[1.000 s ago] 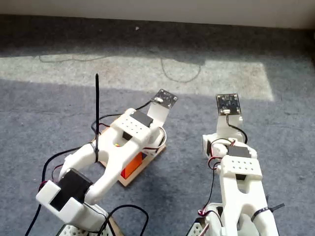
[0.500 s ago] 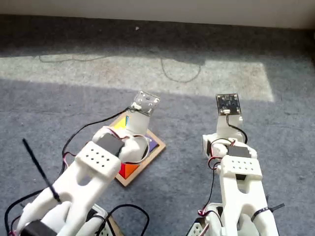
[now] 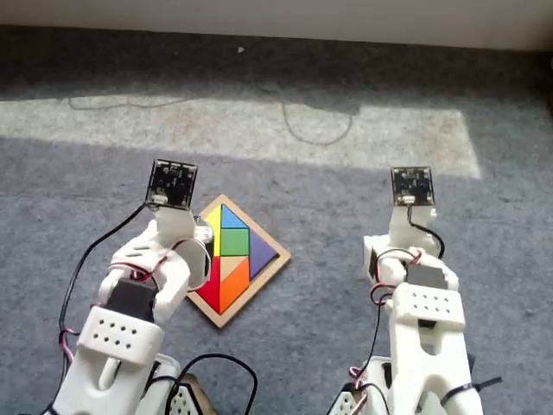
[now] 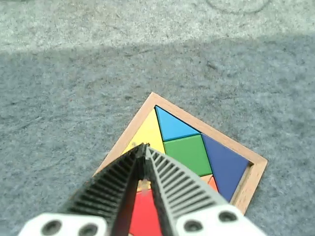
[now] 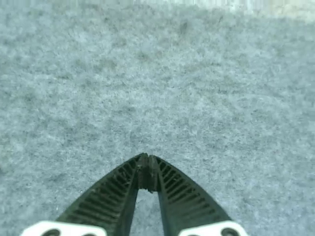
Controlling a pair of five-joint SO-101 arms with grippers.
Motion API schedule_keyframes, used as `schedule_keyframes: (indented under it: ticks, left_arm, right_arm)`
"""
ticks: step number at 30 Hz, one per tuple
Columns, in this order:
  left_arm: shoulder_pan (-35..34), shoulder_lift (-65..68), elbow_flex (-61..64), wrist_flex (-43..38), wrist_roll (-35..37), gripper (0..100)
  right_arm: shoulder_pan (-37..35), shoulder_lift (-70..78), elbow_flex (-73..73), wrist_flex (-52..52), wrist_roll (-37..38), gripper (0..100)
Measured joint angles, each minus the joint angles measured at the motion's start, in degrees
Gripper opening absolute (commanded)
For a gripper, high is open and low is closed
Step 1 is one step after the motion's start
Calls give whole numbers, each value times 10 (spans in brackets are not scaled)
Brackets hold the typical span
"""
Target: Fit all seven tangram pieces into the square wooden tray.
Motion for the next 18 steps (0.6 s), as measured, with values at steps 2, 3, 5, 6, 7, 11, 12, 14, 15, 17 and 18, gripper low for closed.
schedule_keyframes:
  ticks: [2, 3, 5, 6, 7, 11, 12, 14, 15, 17, 18]
  left_arm:
    - [1, -40, 17, 0, 0, 14]
    - [0, -58, 25, 0, 0, 14]
    - [-1, -88, 40, 0, 0, 14]
    - [-1, -100, 45, 0, 0, 14]
    - [0, -114, 54, 0, 0, 14]
    - [-12, -157, 84, 0, 0, 14]
    - [-17, -169, 91, -4, 0, 14]
    - [-26, -191, 112, -19, 0, 14]
    - [-33, -200, 124, -31, 0, 14]
    - [-53, -224, 151, -56, 0, 14]
    - [-63, -236, 167, -70, 0, 14]
  right_arm:
    - [0, -48, 36, -10, 0, 5]
    - [0, -76, 54, -18, 0, 5]
    - [0, -130, 91, -35, 0, 5]
    - [-1, -159, 111, -40, 0, 5]
    - [-4, -185, 127, -43, 0, 5]
    - [-16, -291, 182, -47, 0, 5]
    - [-16, -316, 193, -47, 0, 5]
    - [-18, -366, 219, -47, 0, 5]
    - [-18, -394, 234, -47, 0, 5]
    - [-18, -446, 258, -47, 1, 5]
    - [-17, -473, 260, -47, 1, 5]
